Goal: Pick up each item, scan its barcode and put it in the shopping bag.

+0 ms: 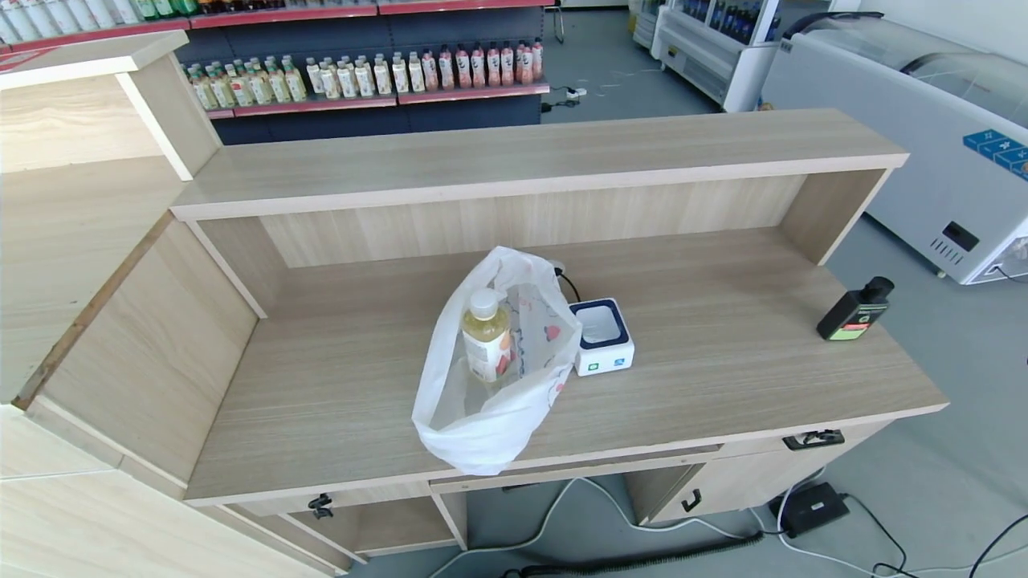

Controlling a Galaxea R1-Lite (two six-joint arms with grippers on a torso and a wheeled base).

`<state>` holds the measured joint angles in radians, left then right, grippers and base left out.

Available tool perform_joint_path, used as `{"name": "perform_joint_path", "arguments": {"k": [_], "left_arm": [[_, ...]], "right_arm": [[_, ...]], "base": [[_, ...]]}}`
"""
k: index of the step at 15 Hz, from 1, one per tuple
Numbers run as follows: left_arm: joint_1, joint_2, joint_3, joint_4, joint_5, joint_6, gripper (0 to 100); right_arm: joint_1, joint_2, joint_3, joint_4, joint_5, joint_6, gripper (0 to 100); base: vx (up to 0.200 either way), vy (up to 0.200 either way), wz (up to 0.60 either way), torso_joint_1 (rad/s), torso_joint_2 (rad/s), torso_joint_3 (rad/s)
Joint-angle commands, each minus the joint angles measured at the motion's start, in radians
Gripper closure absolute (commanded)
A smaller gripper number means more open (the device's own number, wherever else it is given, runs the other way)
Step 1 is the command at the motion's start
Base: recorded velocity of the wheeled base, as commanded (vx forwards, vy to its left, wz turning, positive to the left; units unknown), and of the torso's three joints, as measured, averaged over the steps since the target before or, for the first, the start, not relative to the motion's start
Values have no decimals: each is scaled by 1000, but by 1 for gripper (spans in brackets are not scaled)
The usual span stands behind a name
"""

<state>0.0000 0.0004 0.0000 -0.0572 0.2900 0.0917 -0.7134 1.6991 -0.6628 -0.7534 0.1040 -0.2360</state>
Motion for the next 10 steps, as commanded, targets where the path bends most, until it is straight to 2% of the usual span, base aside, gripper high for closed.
{"name": "perform_joint_path", "arguments": {"k": [1, 6, 8, 10], "left_arm": [[0, 0, 0, -1, 0, 0, 0], [0, 0, 0, -3, -5, 0, 0], [0, 0, 0, -1, -5, -4, 0], [0, 0, 0, -1, -5, -4, 0]], "right_arm": [[0, 1, 2, 0, 2, 0, 0], [11, 8, -20, 0, 36, 0, 0], [32, 14, -34, 2, 46, 1, 0], [75, 45, -46, 2, 112, 1, 0]], "base": [[0, -200, 0, 12, 2, -2], [0, -200, 0, 3, 1, -1], [0, 0, 0, 0, 0, 0], [0, 0, 0, 0, 0, 0]]}}
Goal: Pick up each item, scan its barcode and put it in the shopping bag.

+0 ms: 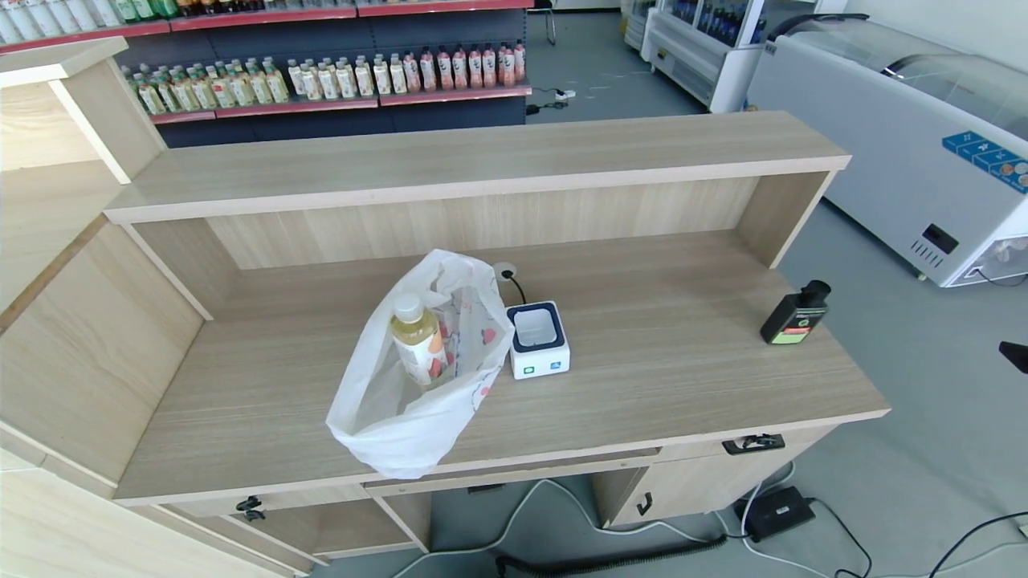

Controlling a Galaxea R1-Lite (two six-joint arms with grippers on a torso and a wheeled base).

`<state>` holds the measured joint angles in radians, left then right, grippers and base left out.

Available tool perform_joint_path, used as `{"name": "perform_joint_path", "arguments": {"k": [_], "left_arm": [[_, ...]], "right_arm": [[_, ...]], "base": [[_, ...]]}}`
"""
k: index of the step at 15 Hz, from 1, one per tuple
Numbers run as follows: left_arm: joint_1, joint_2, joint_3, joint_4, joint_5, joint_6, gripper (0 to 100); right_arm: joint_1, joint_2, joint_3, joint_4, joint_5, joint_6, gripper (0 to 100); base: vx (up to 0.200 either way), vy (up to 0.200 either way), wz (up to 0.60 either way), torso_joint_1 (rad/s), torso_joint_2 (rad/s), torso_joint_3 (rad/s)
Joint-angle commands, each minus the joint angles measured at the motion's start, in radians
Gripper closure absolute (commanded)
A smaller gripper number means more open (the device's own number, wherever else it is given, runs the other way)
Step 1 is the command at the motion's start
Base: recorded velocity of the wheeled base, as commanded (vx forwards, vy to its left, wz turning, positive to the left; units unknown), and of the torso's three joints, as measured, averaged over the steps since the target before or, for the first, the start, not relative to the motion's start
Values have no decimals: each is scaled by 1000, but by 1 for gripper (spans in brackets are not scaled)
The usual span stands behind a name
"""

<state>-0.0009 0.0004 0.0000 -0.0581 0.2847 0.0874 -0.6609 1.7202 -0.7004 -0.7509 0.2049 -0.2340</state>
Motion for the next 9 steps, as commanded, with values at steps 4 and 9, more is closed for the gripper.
{"name": "perform_joint_path", "arguments": {"k": [4, 9], "left_arm": [[1, 0, 0, 0, 1, 0, 0], [-1, 0, 0, 0, 1, 0, 0]], "right_arm": [[155, 61, 7, -1, 59, -11, 0], [162, 174, -40, -111, 54, -241, 0]], "base": [[0, 0, 0, 0, 0, 0], [0, 0, 0, 0, 0, 0]]}}
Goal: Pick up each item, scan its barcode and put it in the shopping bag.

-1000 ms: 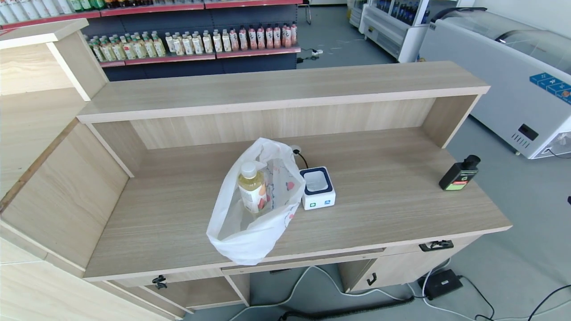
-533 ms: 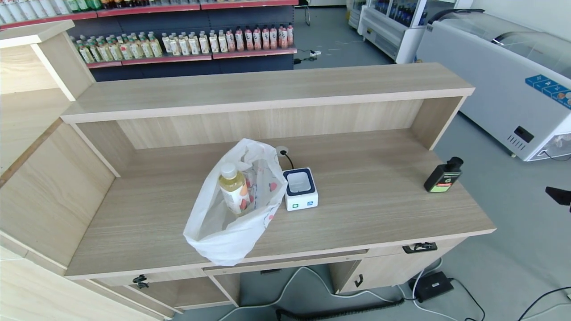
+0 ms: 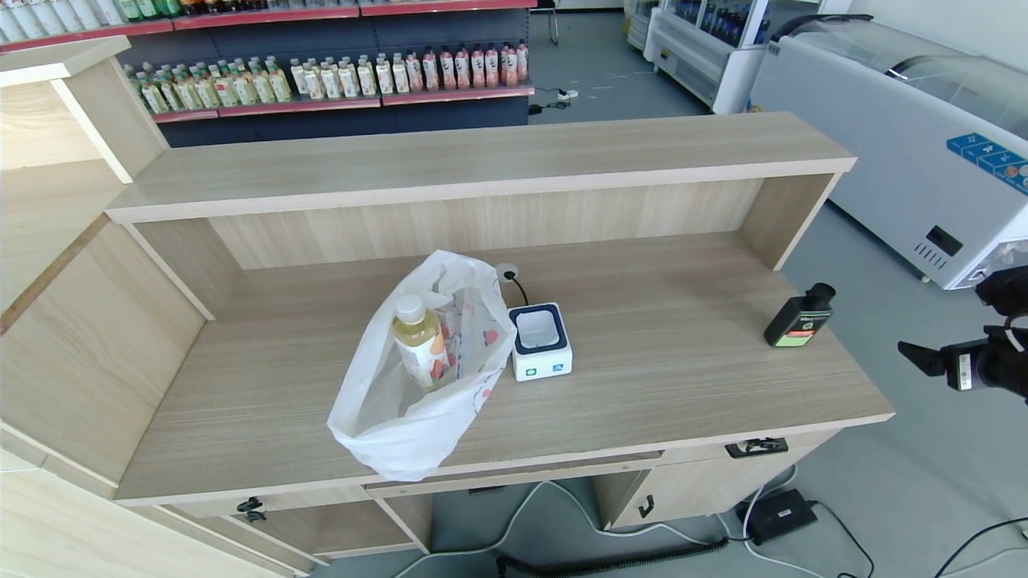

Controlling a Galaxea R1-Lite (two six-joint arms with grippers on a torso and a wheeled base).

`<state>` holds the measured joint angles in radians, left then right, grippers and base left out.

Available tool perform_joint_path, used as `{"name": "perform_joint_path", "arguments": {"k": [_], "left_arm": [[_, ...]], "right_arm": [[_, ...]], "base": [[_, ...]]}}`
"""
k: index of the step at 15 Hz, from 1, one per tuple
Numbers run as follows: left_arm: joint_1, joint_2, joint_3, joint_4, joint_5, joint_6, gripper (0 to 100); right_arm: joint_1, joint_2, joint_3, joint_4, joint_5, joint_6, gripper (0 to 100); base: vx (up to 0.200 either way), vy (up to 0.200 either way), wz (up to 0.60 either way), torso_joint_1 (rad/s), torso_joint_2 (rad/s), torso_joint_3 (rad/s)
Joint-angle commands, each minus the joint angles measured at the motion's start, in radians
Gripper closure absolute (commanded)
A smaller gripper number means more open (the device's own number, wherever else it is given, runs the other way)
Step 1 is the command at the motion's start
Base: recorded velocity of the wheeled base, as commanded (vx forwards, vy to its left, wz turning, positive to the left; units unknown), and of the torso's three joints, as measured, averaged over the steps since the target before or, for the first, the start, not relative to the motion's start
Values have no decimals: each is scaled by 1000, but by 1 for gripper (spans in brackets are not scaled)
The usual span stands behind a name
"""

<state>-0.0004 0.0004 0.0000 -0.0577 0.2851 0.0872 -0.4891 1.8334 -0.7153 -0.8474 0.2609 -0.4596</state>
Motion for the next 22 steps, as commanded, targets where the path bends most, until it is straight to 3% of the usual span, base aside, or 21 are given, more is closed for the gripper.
{"name": "perform_joint_path", "arguments": {"k": [1, 7, 9, 12, 22], "left_arm": [[0, 0, 0, -1, 0, 0, 0], [0, 0, 0, -1, 0, 0, 0], [0, 0, 0, -1, 0, 0, 0], [0, 0, 0, -1, 0, 0, 0], [0, 0, 0, -1, 0, 0, 0]], "right_arm": [[-9, 92, -64, -16, -3, -21, 0], [-60, 199, -171, -15, -92, -14, 0], [-58, 230, -220, -10, -65, -8, 0], [-49, 259, -251, -9, 58, -10, 0], [6, 345, -375, -12, 61, 9, 0]], "base": [[0, 0, 0, 0, 0, 0], [0, 0, 0, 0, 0, 0], [0, 0, 0, 0, 0, 0], [0, 0, 0, 0, 0, 0], [0, 0, 0, 0, 0, 0]]}}
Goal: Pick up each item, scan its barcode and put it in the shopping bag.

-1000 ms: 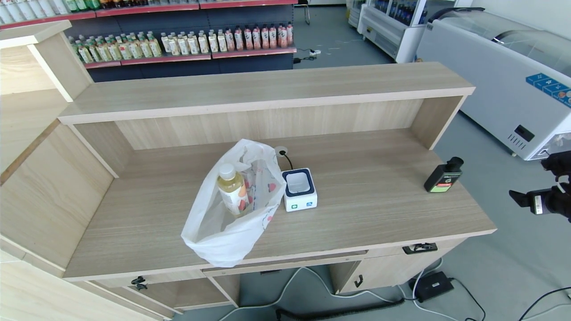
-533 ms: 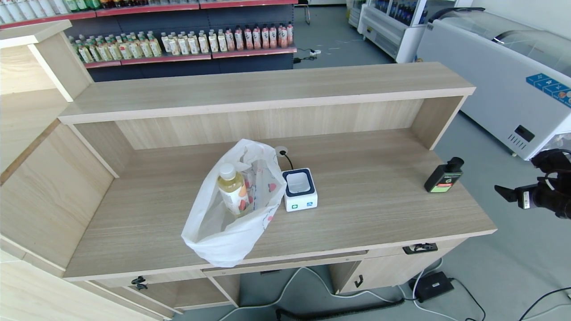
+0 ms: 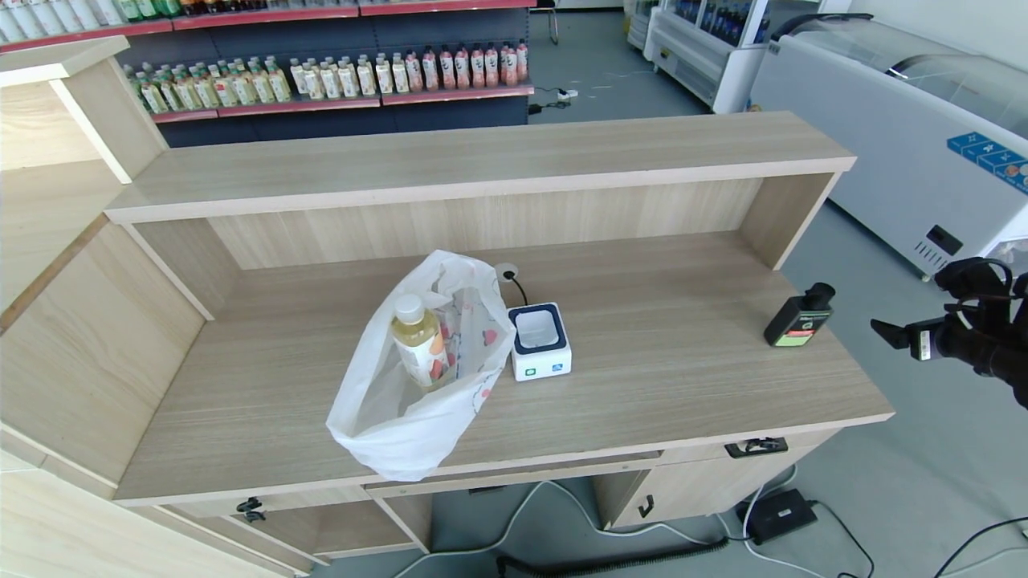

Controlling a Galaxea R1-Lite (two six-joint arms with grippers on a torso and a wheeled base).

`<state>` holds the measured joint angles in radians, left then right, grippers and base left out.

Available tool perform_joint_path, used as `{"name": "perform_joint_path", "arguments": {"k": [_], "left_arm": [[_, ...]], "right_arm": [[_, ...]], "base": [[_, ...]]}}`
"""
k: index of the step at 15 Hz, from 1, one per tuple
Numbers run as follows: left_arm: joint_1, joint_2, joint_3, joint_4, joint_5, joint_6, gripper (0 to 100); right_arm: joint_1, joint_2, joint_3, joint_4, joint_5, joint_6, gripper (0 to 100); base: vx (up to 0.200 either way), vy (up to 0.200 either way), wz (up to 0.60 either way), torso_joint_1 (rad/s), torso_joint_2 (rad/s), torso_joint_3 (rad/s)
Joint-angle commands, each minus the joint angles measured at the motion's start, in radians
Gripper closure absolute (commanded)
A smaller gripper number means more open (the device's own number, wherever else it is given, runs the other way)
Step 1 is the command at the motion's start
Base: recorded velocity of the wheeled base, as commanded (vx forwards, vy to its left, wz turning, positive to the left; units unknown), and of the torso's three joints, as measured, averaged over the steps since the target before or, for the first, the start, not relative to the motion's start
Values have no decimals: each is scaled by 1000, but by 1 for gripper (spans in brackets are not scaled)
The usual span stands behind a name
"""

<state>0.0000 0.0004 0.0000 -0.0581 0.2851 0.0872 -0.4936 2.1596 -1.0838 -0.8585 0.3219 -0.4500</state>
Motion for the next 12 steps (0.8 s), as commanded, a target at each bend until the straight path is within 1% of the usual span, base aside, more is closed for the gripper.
{"name": "perform_joint_path", "arguments": {"k": [1, 5, 12], "left_arm": [[0, 0, 0, 0, 0, 0, 0], [0, 0, 0, 0, 0, 0, 0], [0, 0, 0, 0, 0, 0, 0]], "right_arm": [[23, 25, -4, -1, 0, -1, 0], [67, 55, -28, -5, 0, -1, 0], [101, 98, -90, -4, -3, -1, 0]], "base": [[0, 0, 0, 0, 0, 0], [0, 0, 0, 0, 0, 0], [0, 0, 0, 0, 0, 0]]}}
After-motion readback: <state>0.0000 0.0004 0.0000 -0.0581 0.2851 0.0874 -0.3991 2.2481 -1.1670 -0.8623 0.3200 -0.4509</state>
